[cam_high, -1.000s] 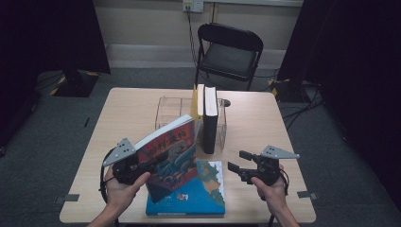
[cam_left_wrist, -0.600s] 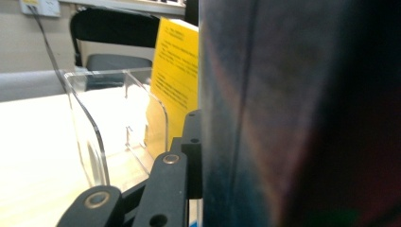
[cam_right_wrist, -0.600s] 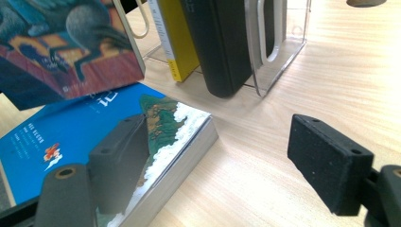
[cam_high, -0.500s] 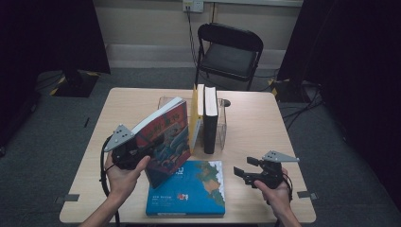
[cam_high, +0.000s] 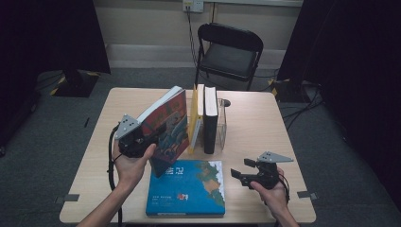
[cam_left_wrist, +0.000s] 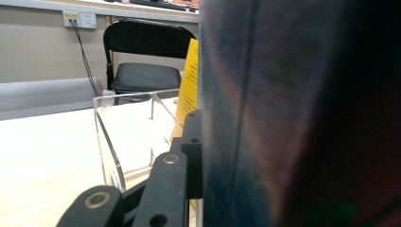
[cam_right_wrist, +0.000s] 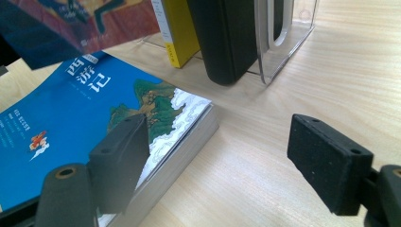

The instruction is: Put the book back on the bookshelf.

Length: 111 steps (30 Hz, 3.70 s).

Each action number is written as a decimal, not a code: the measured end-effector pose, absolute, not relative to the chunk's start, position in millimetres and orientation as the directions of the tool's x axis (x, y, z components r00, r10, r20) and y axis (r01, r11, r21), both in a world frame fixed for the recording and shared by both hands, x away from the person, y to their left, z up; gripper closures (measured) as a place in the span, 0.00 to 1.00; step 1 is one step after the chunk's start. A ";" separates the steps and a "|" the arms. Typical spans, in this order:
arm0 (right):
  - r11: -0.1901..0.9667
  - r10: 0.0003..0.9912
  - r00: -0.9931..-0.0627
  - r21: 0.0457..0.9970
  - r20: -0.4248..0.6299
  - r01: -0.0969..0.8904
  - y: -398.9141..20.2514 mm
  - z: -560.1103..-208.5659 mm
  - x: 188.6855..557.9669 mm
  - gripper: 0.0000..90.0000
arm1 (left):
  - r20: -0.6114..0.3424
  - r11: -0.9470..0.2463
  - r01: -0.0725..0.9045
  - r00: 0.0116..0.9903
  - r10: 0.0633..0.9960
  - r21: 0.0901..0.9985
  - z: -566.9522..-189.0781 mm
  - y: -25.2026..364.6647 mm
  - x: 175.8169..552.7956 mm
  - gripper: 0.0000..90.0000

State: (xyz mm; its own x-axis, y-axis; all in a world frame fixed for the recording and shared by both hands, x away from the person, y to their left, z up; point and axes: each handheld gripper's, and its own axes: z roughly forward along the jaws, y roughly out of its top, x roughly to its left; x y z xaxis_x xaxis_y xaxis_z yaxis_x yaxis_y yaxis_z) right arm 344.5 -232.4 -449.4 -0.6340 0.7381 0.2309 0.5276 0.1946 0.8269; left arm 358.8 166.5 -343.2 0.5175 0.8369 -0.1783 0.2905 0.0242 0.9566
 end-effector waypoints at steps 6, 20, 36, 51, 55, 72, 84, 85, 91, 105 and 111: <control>0.206 0.740 -0.633 0.819 0.228 0.535 -230.3 -452.8 346.8 0.24 | -0.143 0.010 0.255 0.511 0.848 0.967 -339.0 152.2 366.6 0.83; 0.213 0.730 -0.644 0.818 0.230 0.534 -227.3 -452.8 345.5 0.24 | -0.146 0.030 0.253 0.456 0.878 0.967 -339.7 127.5 390.3 0.83; 0.225 0.722 -0.653 0.816 0.228 0.533 -227.6 -454.3 344.1 0.25 | -0.135 0.031 0.260 0.395 0.909 0.965 -352.6 101.4 426.9 0.83; 0.230 0.719 -0.655 0.809 0.234 0.542 -229.3 -457.2 343.5 0.25 | -0.086 0.012 0.204 0.354 0.931 0.979 -378.3 84.6 438.8 0.83; 0.232 0.716 -0.657 0.808 0.235 0.542 -228.5 -457.5 343.2 0.25 | -0.085 0.010 0.209 0.353 0.932 0.978 -386.8 83.1 439.8 0.83; 0.252 0.706 -0.666 0.794 0.240 0.554 -225.2 -462.1 344.4 0.26 | -0.074 0.010 0.179 0.354 0.932 0.984 -398.6 80.5 440.3 0.83; 0.262 0.716 -0.657 0.782 0.236 0.566 -226.8 -464.8 345.1 0.26 | -0.104 -0.020 0.299 0.393 0.914 0.954 -370.3 92.6 428.0 0.71; 0.263 0.718 -0.655 0.779 0.236 0.569 -227.0 -465.4 345.7 0.26 | -0.105 -0.027 0.316 0.394 0.913 0.948 -366.6 92.9 427.2 0.70; 0.308 0.747 -0.638 0.754 0.187 0.581 -227.3 -474.1 350.8 0.25 | -0.094 -0.098 0.427 0.407 0.909 0.899 -341.6 97.7 424.4 0.66; 0.452 0.756 -0.652 0.677 0.055 0.581 -222.5 -490.5 363.6 0.17 | -0.112 -0.271 0.653 0.482 0.869 0.707 -292.7 97.1 447.1 0.64; 0.463 0.746 -0.666 0.697 0.028 0.548 -224.7 -493.9 369.8 0.16 | -0.129 -0.277 0.700 0.468 0.874 0.658 -278.8 91.9 462.5 0.64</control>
State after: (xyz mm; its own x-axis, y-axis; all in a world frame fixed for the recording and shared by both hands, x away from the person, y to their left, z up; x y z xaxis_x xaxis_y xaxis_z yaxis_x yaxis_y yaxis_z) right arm 369.8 -224.7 -493.9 -0.6655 0.7458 0.0278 0.5477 0.4627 0.6971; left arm 462.5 91.9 -278.8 0.4678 0.8743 -0.1294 0.7001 -0.2772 0.6580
